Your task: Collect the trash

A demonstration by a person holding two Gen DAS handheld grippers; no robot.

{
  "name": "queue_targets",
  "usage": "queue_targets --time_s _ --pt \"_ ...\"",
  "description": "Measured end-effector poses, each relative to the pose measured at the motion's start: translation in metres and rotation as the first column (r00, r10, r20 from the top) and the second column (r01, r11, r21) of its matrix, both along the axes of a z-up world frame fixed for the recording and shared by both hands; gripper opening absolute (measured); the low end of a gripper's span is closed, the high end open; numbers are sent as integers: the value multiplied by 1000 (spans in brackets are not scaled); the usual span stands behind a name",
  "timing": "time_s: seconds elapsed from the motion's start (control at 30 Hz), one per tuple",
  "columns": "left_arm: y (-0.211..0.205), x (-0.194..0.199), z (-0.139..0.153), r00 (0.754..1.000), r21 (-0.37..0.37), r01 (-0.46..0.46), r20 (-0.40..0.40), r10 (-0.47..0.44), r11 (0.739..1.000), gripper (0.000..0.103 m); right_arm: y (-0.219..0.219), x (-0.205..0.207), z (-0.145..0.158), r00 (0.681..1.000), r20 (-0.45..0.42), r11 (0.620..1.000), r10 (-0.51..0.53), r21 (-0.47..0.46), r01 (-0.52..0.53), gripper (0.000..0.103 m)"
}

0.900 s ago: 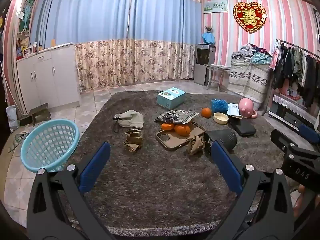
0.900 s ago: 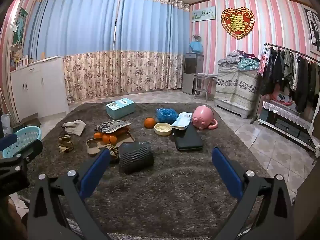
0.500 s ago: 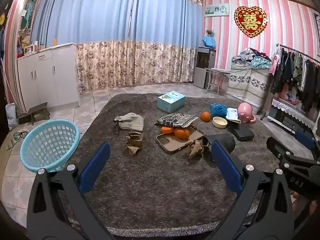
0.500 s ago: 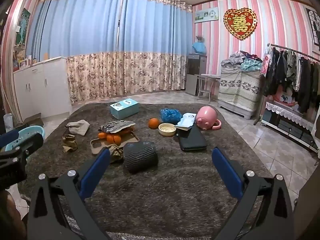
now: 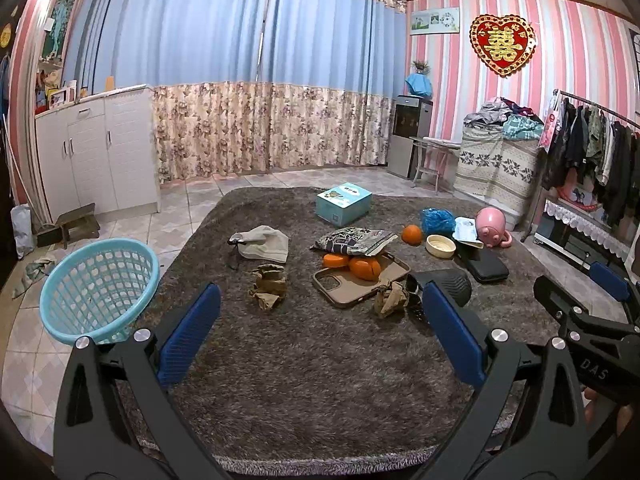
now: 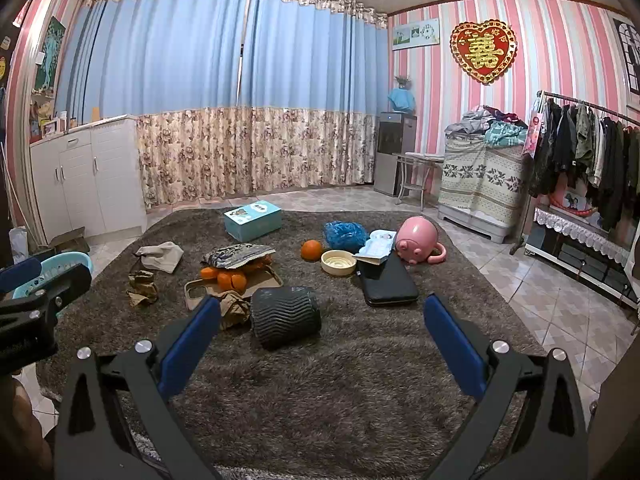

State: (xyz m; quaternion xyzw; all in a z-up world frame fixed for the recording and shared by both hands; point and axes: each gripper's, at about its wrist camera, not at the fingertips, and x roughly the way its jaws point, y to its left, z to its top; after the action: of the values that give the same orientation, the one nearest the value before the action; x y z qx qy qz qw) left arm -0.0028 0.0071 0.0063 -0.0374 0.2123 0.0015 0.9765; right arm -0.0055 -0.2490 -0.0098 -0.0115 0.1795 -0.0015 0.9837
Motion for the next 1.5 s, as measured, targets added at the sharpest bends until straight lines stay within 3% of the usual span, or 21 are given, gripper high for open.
queue_targets --time_s 1.5 --pt "-2 0 0 1000 5 1 -1 -1 1000 98 -9 4 -10 1000 -10 1000 -5 5 5 99"
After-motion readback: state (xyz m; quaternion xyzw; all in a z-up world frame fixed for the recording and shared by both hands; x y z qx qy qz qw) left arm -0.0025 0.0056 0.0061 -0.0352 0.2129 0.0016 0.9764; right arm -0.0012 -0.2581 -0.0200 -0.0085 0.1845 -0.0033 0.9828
